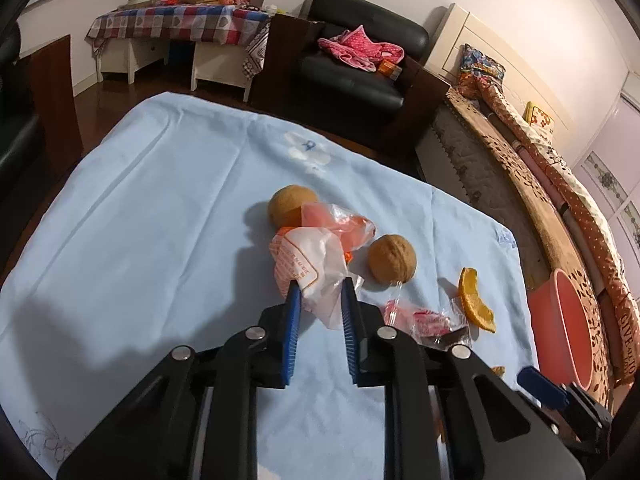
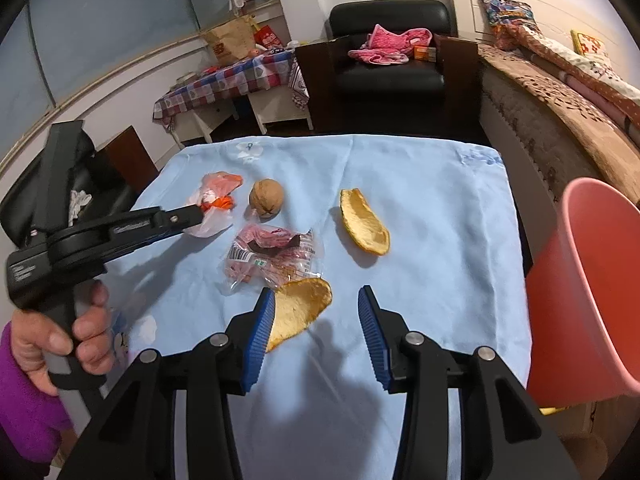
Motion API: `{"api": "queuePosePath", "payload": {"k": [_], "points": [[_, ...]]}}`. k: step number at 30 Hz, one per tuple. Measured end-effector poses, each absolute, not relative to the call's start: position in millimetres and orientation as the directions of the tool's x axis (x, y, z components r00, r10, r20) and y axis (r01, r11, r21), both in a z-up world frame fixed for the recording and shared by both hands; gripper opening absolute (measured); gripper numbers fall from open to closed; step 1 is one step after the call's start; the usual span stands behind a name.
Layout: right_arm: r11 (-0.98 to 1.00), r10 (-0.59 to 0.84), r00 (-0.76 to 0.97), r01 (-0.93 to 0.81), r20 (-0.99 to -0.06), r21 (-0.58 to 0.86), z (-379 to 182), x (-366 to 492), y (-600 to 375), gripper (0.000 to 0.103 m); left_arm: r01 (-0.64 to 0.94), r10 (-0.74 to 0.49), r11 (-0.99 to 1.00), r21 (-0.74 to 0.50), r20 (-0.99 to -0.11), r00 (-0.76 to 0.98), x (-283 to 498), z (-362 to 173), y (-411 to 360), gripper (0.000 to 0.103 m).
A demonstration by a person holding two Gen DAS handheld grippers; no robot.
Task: Collect trash
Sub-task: 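Grasp the clear plastic bag with the left gripper while the right gripper grasps the bread crust, then lift and carry the plastic bag and bread crust over the pink bucket with both grippers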
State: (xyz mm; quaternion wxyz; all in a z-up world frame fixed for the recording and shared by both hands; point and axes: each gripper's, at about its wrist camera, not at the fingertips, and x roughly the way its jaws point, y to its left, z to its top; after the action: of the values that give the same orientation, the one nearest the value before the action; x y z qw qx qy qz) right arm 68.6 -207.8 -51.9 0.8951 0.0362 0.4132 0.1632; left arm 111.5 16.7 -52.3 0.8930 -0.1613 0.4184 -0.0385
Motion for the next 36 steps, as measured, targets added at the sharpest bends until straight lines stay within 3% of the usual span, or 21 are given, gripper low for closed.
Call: {"api": "queuePosePath", "payload": {"k": [6, 8, 11, 13, 36], "points": [[0.948, 0.307, 0.583, -0.258, -0.752, 0.187, -66.3, 81.8, -205.2, 0.043, -0.06, -0.225, 0.938, -0.342, -0.729, 0.646, 91.7, -48.1, 26.0, 0.019], [0.946, 0.312, 0.571, -0.264, -0.759, 0.191, -71.1, 85.4, -203.7, 0.038, -0.058, -0.23, 0.936, -0.347, -0.728, 0.646, 85.7, -46.9, 25.9, 0.019], [0.943, 0.317, 0.56, -0.269, -0.765, 0.193, -74.6, 87.0, -201.6, 0.016, -0.054, -0.237, 0.934, -0.352, -0.728, 0.644, 78.0, -45.1, 24.7, 0.019], [0.941, 0.323, 0.555, -0.273, -0.767, 0.199, -75.8, 85.5, -201.5, 0.008, -0.047, -0.241, 0.935, -0.351, -0.73, 0.64, 73.7, -44.5, 22.7, 0.019], [0.95, 0.31, 0.664, -0.233, -0.68, 0.206, -25.8, 35.8, -246.0, 0.005, 0.059, -0.292, 0.94, -0.337, -0.702, 0.65, 37.9, -15.7, -21.5, 0.019]]}}
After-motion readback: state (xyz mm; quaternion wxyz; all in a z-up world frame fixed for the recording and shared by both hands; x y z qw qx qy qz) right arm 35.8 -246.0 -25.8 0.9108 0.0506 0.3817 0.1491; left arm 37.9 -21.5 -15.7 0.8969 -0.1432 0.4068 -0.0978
